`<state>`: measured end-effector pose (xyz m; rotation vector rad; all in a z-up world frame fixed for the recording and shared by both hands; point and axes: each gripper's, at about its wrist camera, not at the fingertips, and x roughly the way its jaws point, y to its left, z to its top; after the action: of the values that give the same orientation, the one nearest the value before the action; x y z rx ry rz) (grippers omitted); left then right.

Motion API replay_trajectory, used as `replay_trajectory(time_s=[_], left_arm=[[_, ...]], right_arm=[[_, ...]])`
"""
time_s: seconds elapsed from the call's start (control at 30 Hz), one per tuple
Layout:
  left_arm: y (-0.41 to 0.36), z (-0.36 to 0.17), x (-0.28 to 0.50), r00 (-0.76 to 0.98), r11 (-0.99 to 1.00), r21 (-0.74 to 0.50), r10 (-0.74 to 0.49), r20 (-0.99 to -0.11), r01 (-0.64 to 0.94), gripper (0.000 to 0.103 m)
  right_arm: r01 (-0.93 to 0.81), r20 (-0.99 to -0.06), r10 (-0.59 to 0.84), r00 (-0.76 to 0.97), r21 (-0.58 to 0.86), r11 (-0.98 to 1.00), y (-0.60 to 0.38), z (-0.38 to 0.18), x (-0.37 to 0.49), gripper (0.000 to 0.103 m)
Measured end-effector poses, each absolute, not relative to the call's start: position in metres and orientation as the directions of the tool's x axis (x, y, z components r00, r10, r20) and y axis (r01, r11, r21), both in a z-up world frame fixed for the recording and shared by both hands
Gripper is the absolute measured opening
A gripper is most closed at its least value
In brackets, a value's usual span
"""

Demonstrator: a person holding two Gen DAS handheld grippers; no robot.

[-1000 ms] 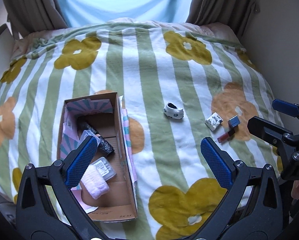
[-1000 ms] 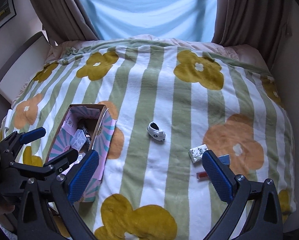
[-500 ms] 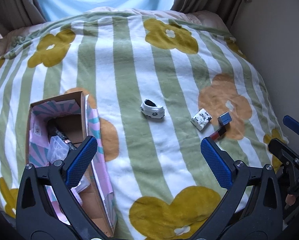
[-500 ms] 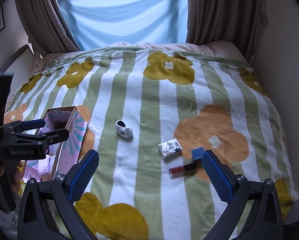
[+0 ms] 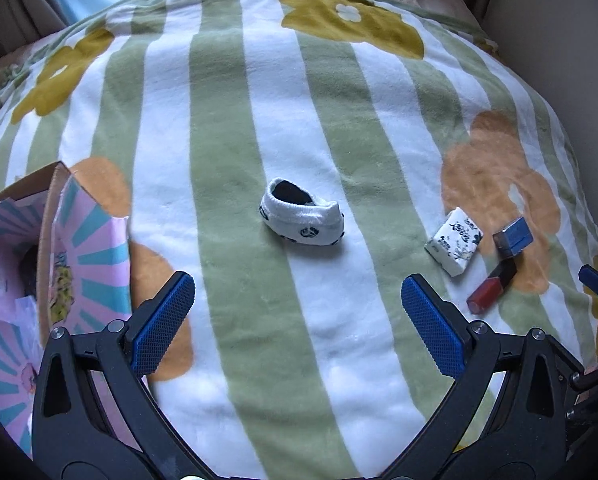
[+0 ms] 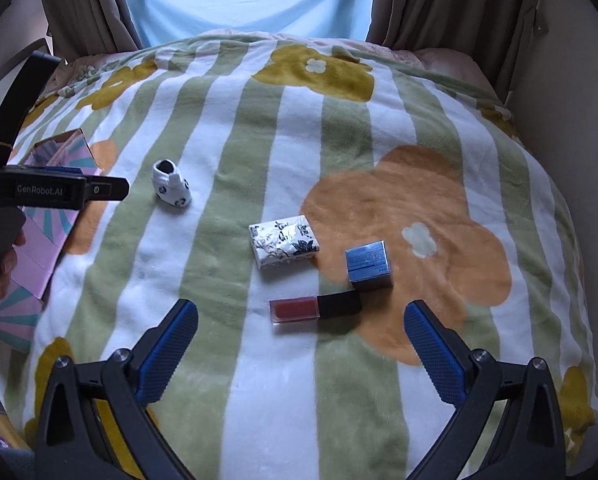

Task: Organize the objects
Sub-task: 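Move both tools toward the white sock and red lipstick on the bed, then grasp the white sock with left tool while right tool grasps the red lipstick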

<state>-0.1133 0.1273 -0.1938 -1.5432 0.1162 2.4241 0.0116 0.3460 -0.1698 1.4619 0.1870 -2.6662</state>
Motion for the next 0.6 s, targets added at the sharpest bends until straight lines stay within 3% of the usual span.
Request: replay_trajectory(time_s=[0.5, 0.6], left_arm=[[0.151, -0.254, -0.165, -0.397, -0.924, 0.041, 0.123, -0.91, -0.379, 0.103], [0.154, -0.257, -0.17, -0.392, -0.916, 0.04, 0.132, -0.91, -0.399, 0.097]], right_arm=[[0.149, -0.89, -0.025, -0.455, -0.049, -0.988, 0.359, -0.249, -0.028, 0.102], [0.139, -0.897, -0.028, -0.441, -0.037, -0.99, 0.359, -0.255, -0.034, 0.102]])
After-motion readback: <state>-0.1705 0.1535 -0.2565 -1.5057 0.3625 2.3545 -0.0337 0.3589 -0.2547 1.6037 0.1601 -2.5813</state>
